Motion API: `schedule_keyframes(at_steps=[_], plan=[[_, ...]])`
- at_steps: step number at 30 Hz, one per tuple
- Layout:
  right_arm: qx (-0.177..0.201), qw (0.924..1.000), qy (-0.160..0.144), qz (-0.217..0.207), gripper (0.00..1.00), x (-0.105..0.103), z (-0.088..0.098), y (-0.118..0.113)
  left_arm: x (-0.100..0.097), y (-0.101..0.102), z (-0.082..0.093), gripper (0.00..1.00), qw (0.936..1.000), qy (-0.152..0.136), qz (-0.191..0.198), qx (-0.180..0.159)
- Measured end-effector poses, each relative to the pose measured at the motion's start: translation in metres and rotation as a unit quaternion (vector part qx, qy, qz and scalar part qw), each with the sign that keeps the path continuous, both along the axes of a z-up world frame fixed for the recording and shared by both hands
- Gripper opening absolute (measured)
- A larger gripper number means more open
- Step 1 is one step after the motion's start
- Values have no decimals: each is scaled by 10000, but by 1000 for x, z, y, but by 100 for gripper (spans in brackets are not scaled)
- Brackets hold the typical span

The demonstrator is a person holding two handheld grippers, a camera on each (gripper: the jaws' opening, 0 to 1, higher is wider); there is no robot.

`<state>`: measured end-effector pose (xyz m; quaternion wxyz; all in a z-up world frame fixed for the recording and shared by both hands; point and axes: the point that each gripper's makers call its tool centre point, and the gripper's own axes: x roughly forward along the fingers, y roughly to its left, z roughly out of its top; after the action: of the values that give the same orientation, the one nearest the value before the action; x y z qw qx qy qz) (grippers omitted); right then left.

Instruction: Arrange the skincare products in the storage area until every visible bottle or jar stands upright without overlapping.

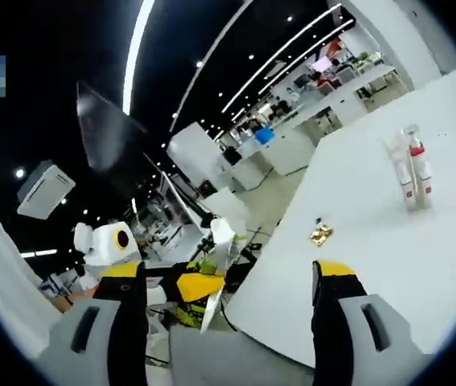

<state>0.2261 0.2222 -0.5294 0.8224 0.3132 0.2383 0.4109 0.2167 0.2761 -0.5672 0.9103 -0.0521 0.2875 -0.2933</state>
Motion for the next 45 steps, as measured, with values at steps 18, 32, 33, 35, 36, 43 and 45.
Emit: schedule_keyframes(at_steps=[18,32,33,35,36,43,45], plan=[[559,9958,665,272,62,-10,2,23,-19,-30,11,9,9968,-421,-609,301],[787,9906,1022,449,22,-10,-1,30,-28,-41,14,10,9882,-851,-1050,717],[806,9902,1056,441,21,-10,-1,30,-28,-41,14,10,9881,-865,-1050,715],[773,9897,1116,445,21,-10,-2,30,-27,-41,12,10,9872,-898,-1069,765],[735,9894,1157,475,20,-9,-4,29,-27,-42,11,11,9868,-912,-1086,785],[524,9905,1134,579,16,-6,-4,23,-26,-53,11,18,9834,-1015,-1300,753],[433,9916,1055,605,16,-6,-3,22,-26,-54,11,19,9818,-1076,-1349,794]])
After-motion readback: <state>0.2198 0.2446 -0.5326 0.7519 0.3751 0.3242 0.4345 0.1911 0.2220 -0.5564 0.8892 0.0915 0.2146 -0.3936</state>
